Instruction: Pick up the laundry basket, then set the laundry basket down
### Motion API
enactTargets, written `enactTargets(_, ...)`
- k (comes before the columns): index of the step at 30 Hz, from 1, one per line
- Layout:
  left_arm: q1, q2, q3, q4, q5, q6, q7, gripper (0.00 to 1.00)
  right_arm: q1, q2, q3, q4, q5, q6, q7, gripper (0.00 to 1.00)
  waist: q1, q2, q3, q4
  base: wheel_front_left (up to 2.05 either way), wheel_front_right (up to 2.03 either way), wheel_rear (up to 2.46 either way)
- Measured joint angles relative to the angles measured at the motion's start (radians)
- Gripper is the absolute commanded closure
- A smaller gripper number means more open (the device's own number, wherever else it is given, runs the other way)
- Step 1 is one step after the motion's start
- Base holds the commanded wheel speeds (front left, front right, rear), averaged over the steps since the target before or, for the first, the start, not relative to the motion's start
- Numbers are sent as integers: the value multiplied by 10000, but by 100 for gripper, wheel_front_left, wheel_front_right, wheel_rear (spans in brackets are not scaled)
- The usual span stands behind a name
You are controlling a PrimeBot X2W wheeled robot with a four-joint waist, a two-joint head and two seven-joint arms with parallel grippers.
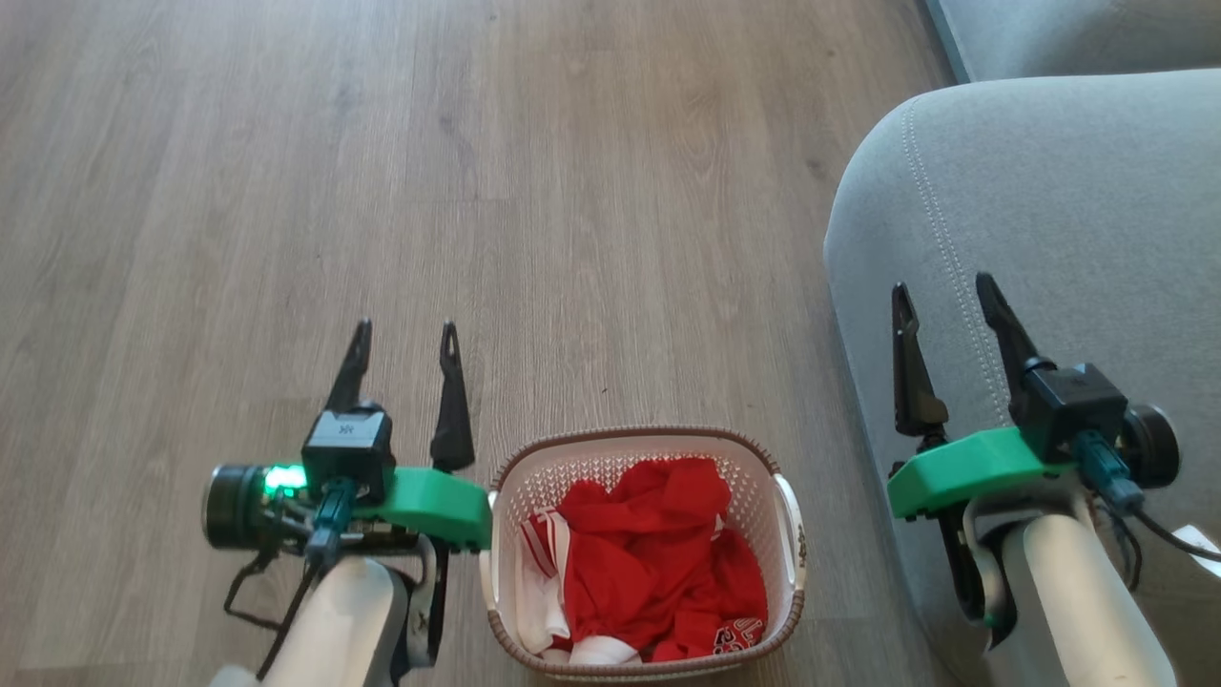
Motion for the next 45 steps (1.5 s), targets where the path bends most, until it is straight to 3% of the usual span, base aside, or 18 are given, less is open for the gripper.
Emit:
enactTargets(4,0,-29,56,-685,370,282,-98,0,-2,0,36,-385,-464,0,-102,0,0,0,45,33,0,0,0)
enactTargets(9,9,-117,119,-815,533,267,-201,0,-2,2,40,-426,-757,0,-196,0,0,0,52,31,0,0,0)
enactTargets(24,348,-410,767,807,188,-1129,-359,0,39,25,-199,784,-581,0,-284,0,0,0,-22,-174,0,0,0)
enactTargets(31,456,-420,757,1129,-113,-1252,-359,0,49,29,-19,1776,-71,0,-284,0,0,0,-94,-178,0,0,0)
enactTargets(45,458,-424,757,1260,-245,-1407,-359,0,44,33,109,1898,-79,0,-284,0,0,0,-31,-224,0,0,0)
